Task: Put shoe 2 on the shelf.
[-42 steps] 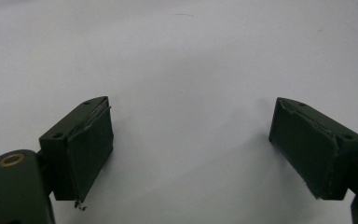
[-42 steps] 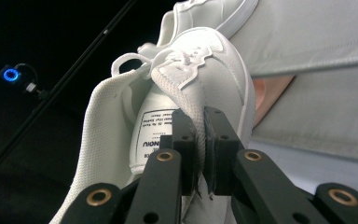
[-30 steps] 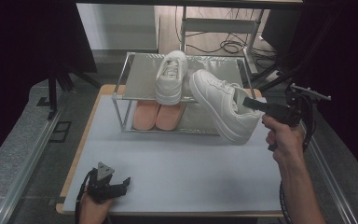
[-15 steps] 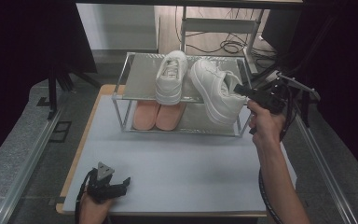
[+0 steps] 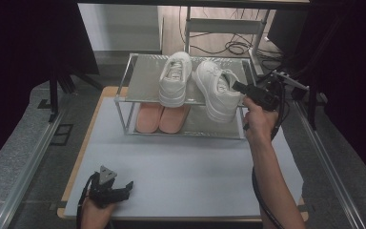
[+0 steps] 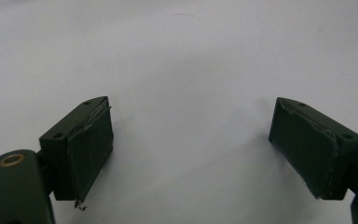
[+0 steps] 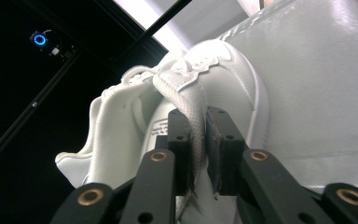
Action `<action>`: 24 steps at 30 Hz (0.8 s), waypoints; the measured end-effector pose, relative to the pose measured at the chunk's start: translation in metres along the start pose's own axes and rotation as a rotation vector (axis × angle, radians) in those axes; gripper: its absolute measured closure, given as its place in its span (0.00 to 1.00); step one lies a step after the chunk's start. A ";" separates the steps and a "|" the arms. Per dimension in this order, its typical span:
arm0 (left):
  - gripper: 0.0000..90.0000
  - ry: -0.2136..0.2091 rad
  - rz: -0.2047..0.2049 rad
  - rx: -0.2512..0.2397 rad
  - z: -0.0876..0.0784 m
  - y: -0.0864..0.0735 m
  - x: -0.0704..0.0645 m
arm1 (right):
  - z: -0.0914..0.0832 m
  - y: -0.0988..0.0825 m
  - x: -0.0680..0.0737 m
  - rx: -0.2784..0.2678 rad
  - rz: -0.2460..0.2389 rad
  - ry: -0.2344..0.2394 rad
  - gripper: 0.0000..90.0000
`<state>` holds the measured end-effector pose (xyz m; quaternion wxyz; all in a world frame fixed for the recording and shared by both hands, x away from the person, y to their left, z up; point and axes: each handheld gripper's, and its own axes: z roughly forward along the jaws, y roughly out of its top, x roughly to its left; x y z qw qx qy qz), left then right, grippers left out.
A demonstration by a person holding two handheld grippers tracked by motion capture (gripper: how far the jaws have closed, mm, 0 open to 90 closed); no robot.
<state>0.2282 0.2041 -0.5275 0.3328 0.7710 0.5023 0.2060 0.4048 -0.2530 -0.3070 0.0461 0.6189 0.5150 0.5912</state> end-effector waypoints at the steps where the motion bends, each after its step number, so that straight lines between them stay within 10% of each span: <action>1: 0.15 0.000 0.000 0.000 0.000 0.000 0.000 | 0.002 0.000 0.002 0.001 -0.011 0.001 0.87; 13: 0.15 -0.001 0.001 0.002 0.000 0.000 0.000 | -0.002 0.006 0.009 0.011 -0.096 0.079 0.66; 24: 0.15 -0.001 0.001 0.001 0.000 0.000 0.000 | -0.041 0.004 0.007 0.049 -0.319 0.045 0.66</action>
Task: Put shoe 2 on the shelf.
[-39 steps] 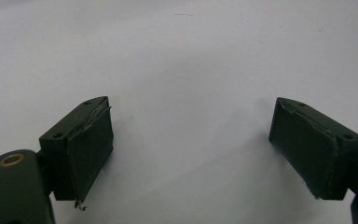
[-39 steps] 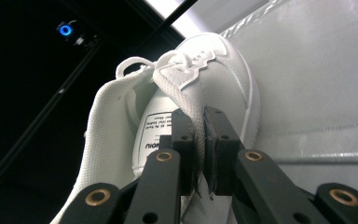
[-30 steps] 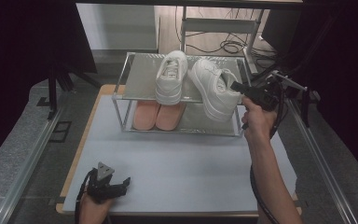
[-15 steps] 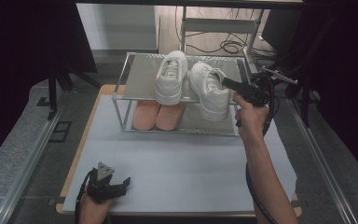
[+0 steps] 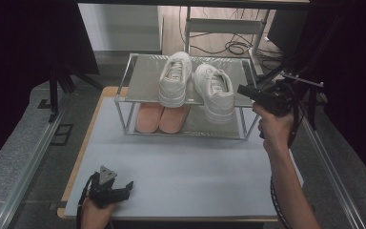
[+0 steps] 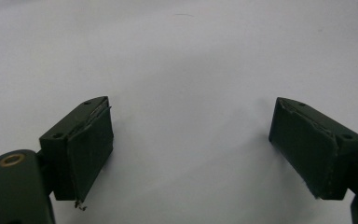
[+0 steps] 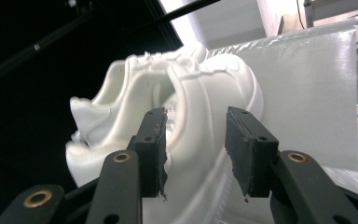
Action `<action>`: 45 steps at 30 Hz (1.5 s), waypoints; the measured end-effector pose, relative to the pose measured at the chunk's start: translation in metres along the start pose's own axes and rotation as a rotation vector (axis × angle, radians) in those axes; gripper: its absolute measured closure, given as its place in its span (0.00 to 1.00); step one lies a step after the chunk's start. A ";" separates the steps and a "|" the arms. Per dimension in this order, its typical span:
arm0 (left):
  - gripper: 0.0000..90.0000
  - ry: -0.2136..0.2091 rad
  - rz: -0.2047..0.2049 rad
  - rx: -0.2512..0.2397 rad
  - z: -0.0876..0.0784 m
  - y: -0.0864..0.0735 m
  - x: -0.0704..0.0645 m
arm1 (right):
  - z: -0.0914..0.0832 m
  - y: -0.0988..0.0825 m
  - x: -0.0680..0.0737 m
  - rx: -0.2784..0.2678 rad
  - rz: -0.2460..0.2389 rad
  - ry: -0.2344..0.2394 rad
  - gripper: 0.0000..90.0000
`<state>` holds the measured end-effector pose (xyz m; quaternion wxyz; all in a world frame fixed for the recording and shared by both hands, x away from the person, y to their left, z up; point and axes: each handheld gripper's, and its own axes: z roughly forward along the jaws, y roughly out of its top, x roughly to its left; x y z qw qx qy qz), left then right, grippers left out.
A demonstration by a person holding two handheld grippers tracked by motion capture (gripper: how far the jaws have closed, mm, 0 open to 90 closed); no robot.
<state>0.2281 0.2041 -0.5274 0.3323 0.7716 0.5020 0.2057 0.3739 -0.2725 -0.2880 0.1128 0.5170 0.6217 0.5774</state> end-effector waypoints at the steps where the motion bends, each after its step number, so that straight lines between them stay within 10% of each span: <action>1: 0.15 0.000 0.000 -0.001 0.000 0.000 0.000 | -0.003 -0.002 -0.001 0.006 -0.017 -0.002 0.66; 9: 0.15 0.000 0.000 -0.001 0.000 0.000 0.000 | -0.013 -0.024 0.000 0.061 -0.166 -0.058 0.70; 22: 0.15 0.000 0.000 -0.001 0.000 0.000 0.000 | -0.014 -0.062 0.012 0.090 -0.245 -0.058 1.00; 45: 0.15 0.001 0.000 -0.002 0.000 0.000 0.000 | 0.031 -0.066 0.027 0.074 -0.222 -0.051 1.00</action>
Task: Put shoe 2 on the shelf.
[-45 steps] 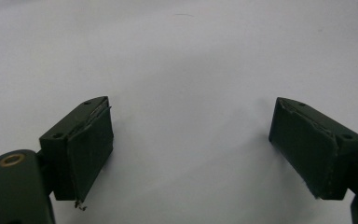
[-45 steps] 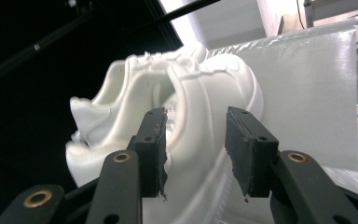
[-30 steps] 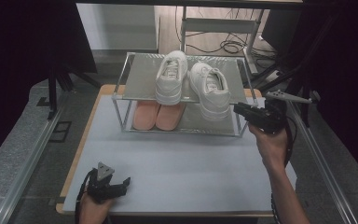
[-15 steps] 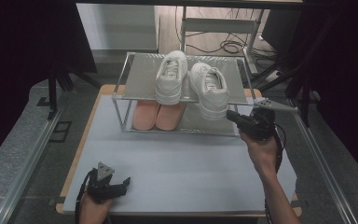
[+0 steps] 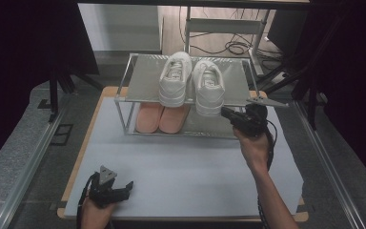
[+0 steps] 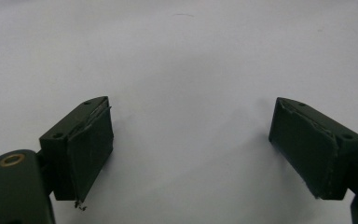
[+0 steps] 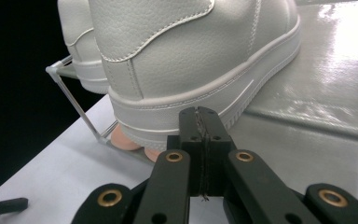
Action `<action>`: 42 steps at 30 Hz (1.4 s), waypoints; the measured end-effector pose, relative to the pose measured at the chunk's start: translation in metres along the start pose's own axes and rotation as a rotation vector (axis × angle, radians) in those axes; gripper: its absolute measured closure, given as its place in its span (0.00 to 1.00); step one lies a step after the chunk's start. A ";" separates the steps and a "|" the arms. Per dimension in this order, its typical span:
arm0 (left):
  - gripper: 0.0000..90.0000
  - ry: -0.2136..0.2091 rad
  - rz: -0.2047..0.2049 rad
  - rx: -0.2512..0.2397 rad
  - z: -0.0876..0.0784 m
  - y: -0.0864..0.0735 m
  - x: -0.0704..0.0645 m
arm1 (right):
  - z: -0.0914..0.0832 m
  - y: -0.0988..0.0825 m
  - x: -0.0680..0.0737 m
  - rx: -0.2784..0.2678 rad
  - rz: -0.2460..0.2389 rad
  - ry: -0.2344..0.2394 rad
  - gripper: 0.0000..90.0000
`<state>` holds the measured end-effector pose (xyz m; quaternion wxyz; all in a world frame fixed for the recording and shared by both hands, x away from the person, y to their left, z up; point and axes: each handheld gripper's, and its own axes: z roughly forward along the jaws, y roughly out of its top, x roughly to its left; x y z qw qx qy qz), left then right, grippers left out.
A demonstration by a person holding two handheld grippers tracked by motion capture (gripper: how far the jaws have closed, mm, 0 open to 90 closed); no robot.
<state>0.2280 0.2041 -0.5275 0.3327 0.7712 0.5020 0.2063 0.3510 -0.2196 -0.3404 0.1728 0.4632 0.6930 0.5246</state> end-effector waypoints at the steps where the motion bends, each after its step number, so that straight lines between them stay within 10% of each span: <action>1: 0.15 0.000 0.000 0.000 0.000 0.000 0.000 | 0.004 0.001 0.001 0.002 0.000 -0.005 1.00; 24: 0.15 -0.001 0.000 0.004 0.000 0.000 0.000 | 0.053 0.011 0.012 -0.012 0.046 -0.025 0.99; 42: 0.15 0.001 0.001 0.000 0.000 0.000 0.000 | 0.036 0.008 0.017 0.035 -0.055 0.006 0.80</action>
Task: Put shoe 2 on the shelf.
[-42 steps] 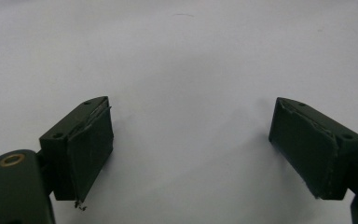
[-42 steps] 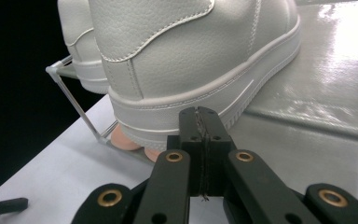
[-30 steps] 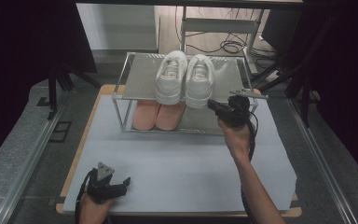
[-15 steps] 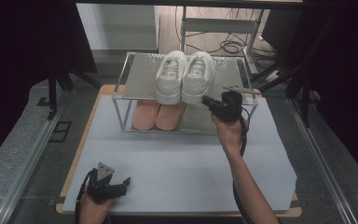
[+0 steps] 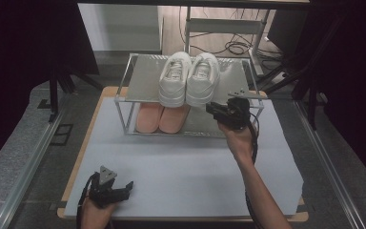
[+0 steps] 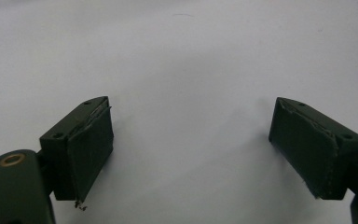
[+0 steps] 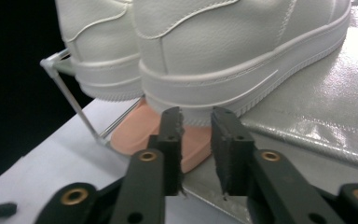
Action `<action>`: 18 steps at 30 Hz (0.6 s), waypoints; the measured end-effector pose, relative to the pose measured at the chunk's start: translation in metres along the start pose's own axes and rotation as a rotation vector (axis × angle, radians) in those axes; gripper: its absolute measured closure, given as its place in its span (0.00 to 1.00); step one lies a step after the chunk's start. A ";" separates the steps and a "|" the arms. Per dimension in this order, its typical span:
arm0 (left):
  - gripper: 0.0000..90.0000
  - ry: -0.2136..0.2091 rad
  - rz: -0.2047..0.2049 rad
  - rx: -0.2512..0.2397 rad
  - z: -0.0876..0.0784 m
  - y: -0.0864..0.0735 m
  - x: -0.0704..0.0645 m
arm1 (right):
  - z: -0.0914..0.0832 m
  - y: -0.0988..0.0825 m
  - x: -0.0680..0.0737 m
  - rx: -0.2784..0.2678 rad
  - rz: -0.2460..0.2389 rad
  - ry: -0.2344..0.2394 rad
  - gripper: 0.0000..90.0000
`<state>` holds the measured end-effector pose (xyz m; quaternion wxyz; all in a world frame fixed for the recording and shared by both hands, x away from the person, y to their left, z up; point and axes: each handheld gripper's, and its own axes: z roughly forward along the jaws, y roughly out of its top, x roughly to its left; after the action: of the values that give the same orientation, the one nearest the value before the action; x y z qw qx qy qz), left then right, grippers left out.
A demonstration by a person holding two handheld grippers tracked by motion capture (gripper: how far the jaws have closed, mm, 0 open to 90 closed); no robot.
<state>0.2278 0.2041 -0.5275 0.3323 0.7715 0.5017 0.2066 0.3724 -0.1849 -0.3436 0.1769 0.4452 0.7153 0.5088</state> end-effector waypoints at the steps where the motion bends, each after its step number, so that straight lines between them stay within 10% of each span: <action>1: 0.15 0.000 0.000 0.000 0.000 0.000 0.000 | -0.001 -0.001 0.000 0.003 -0.011 0.002 0.78; 18: 0.15 0.001 -0.001 -0.001 0.000 0.000 0.000 | -0.021 -0.017 -0.004 0.056 -0.137 0.010 0.48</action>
<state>0.2278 0.2041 -0.5275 0.3324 0.7711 0.5020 0.2070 0.3514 -0.2017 -0.3508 0.1950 0.3974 0.7590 0.4775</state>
